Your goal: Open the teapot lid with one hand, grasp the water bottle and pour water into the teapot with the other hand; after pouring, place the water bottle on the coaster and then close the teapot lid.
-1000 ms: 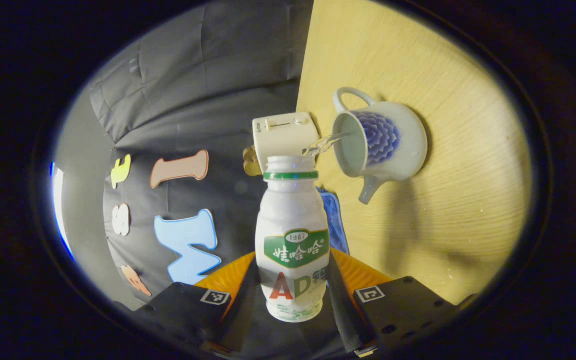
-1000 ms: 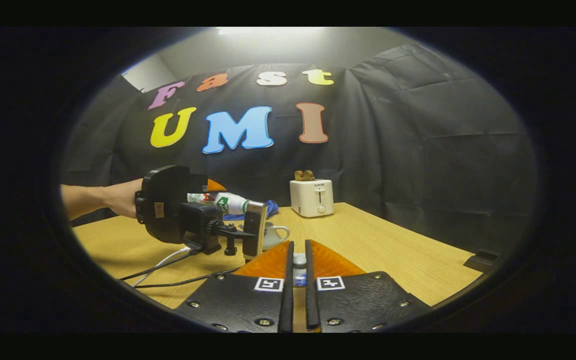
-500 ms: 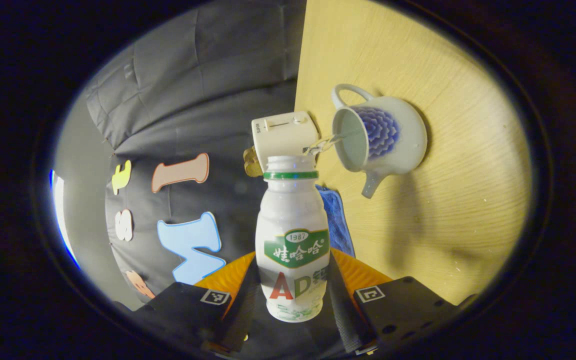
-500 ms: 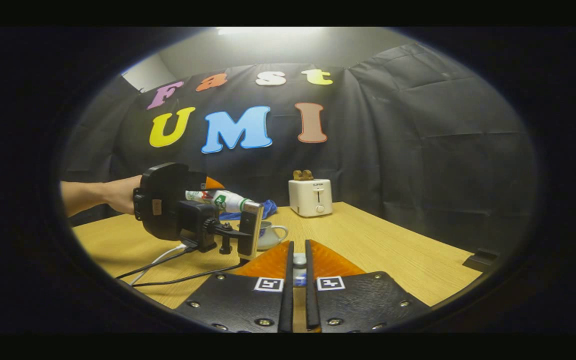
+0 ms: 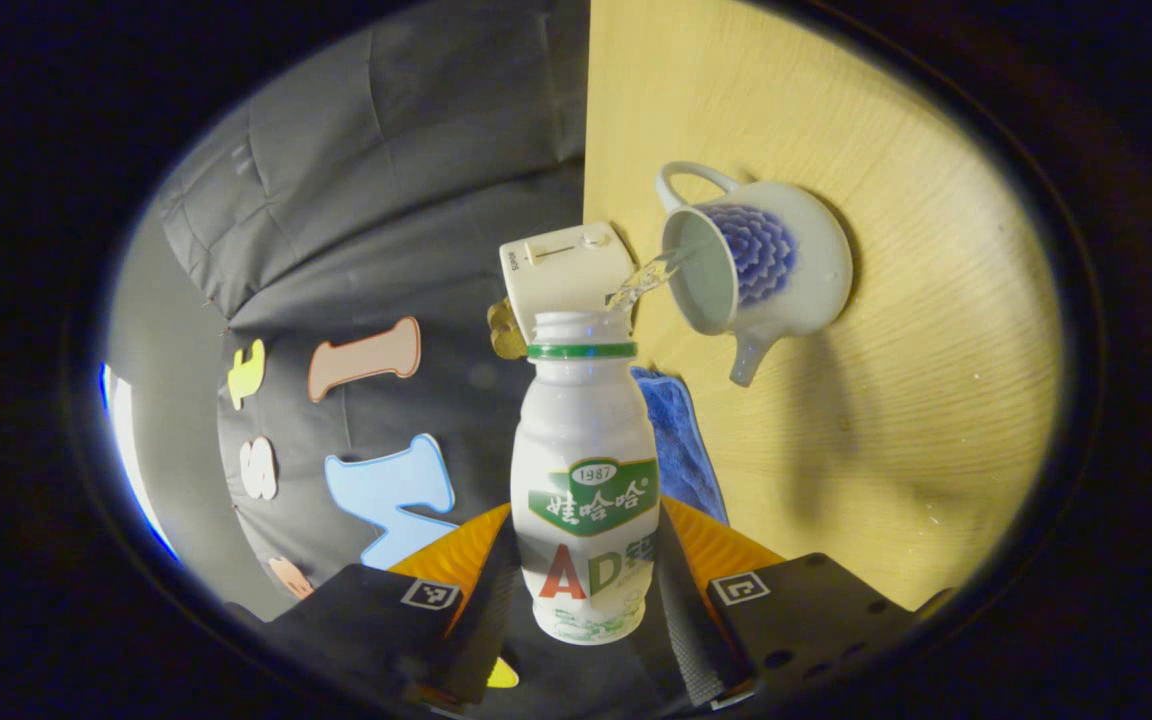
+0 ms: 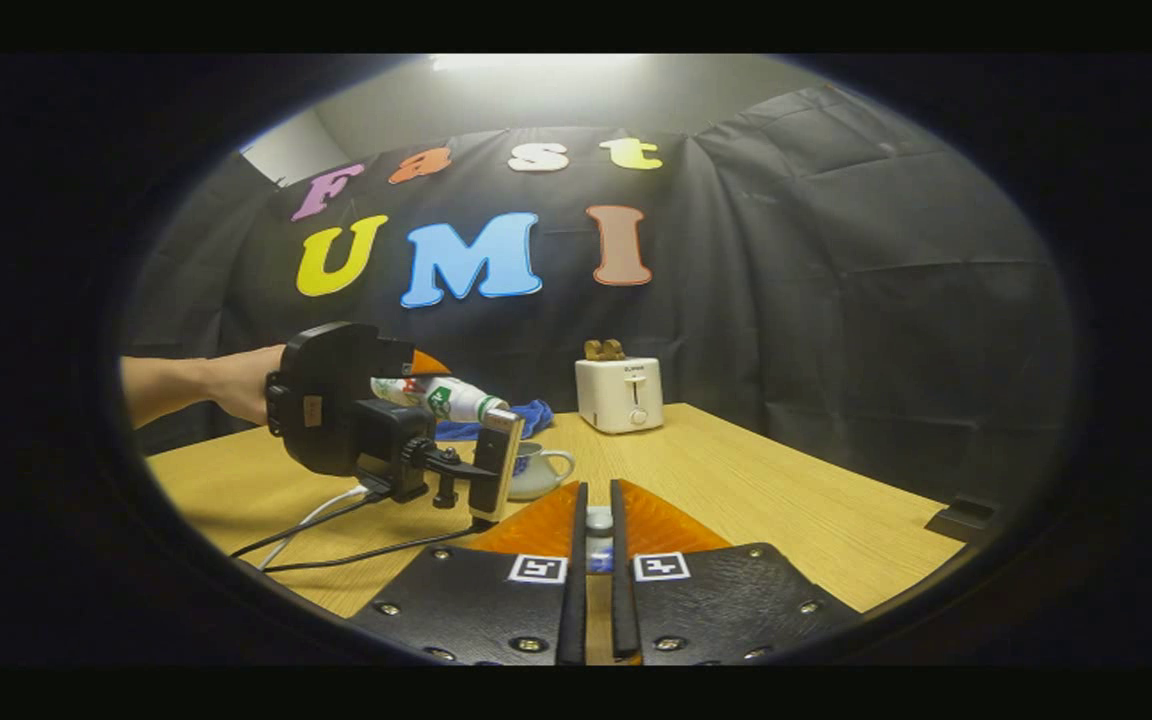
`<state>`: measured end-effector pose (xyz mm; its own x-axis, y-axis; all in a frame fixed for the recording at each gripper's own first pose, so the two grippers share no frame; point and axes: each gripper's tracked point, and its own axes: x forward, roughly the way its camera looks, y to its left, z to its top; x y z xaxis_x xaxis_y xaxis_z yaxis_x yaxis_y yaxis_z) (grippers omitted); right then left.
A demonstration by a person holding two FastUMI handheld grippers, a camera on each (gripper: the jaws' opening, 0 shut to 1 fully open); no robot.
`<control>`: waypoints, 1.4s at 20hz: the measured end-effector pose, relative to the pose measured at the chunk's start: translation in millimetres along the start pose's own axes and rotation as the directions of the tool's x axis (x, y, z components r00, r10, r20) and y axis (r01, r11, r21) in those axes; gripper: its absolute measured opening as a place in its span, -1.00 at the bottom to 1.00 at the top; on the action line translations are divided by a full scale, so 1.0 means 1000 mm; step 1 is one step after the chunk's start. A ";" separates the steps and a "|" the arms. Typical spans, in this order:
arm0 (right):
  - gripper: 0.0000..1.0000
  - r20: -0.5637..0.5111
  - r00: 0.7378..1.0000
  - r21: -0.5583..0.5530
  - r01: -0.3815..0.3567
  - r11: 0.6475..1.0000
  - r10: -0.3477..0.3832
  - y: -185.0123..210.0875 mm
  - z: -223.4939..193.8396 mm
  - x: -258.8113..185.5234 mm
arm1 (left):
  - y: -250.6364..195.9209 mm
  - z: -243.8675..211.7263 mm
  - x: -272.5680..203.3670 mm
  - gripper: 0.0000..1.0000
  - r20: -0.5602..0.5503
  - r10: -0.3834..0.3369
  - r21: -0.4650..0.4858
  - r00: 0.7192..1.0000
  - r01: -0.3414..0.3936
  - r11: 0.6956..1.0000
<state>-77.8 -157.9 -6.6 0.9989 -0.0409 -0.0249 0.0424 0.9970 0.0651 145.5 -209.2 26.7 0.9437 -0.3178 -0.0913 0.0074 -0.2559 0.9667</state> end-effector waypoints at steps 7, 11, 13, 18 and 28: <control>-0.80 0.003 1.000 0.005 0.000 1.000 0.000 0.000 0.002 -0.001 | 0.004 -0.001 0.000 0.53 0.001 0.006 0.033 1.000 -0.006 0.999; -0.65 0.005 1.000 0.004 0.000 1.000 0.000 0.000 0.003 0.000 | 0.006 -0.001 0.000 0.53 0.004 0.002 0.050 1.000 -0.003 0.999; -0.47 0.004 1.000 0.007 0.001 1.000 -0.001 -0.001 0.002 -0.001 | 0.006 -0.001 0.000 0.53 0.003 0.001 0.064 1.000 -0.001 0.998; -0.47 0.002 1.000 0.010 0.002 1.000 -0.002 -0.002 0.002 -0.002 | 0.010 0.000 -0.001 0.53 0.000 0.005 0.101 1.000 -0.005 0.995; -0.80 0.011 1.000 0.003 -0.019 1.000 0.019 0.002 0.005 -0.002 | 0.012 0.005 -0.002 0.49 0.010 -0.001 0.164 1.000 -0.001 0.986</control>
<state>-79.8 -155.9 -0.9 0.9997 -0.0230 -0.0123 0.0238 0.9974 0.0683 141.9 -216.5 37.4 0.9404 -0.3268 -0.0944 -0.0480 -0.4022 0.9143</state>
